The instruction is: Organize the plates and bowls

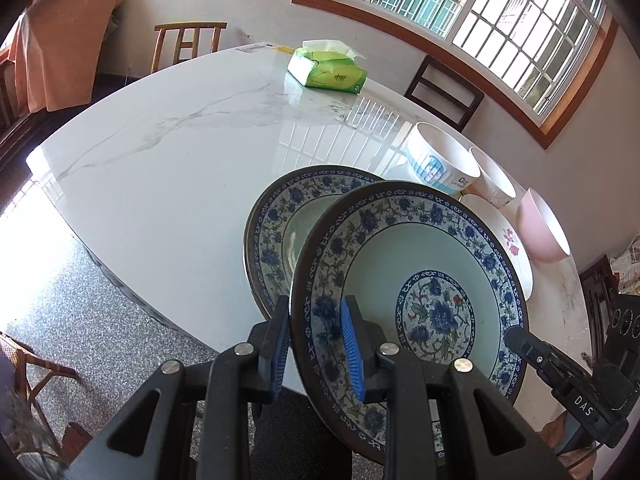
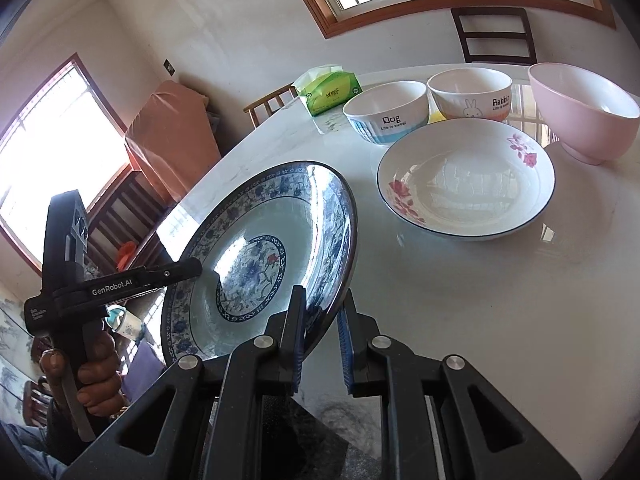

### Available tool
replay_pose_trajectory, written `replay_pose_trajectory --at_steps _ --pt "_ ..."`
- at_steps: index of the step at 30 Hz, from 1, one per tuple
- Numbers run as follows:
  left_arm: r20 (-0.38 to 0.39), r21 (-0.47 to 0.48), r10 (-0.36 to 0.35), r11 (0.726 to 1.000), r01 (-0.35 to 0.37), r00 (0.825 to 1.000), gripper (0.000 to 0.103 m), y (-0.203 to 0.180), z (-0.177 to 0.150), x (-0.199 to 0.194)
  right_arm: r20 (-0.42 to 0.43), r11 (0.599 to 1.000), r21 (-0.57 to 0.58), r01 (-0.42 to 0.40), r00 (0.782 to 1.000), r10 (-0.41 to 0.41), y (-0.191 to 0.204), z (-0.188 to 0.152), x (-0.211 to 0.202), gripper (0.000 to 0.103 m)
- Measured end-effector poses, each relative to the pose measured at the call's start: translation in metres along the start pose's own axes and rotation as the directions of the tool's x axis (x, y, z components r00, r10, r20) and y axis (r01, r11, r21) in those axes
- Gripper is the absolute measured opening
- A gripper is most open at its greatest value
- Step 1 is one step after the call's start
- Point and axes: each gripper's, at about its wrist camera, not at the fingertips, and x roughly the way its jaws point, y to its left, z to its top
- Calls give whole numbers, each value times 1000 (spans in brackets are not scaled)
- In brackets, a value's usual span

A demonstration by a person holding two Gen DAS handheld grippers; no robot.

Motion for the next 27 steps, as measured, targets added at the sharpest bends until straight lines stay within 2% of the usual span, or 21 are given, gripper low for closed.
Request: replay_pose_trajectory --at_steps 13,27 --pt "12 -19 35 999 -35 999 25 18 28 21 -17 1000 -30 0 1000 -1 8 30 45 17" --pt "11 -15 52 999 -52 999 25 21 40 34 -36 1000 -20 5 999 -6 3 39 67 17"
